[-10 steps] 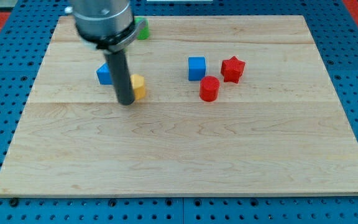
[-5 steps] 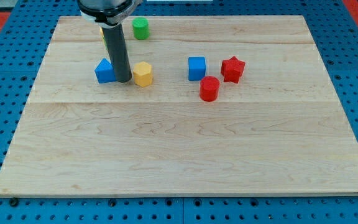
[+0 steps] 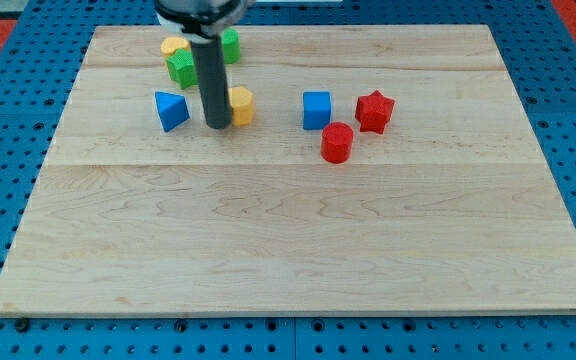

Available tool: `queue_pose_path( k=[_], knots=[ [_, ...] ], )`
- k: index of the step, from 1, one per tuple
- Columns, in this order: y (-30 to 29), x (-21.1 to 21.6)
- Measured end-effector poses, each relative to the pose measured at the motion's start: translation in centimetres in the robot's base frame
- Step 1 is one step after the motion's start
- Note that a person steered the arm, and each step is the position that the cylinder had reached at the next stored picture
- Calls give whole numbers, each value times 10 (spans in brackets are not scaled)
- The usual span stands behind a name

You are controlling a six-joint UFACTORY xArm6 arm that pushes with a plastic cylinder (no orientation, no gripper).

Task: Push the yellow hexagon closer to the green star

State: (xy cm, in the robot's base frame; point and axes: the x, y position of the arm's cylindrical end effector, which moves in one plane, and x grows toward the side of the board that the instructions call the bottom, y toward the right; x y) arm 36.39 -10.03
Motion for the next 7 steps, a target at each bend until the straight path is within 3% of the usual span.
queue_pose_path(
  k=[1,2,3,4,5,7],
  knots=[
    [-12,-7],
    [-10,17],
    [49,35],
    [53,-18],
    [-4,-90],
    [99,-82]
  ],
)
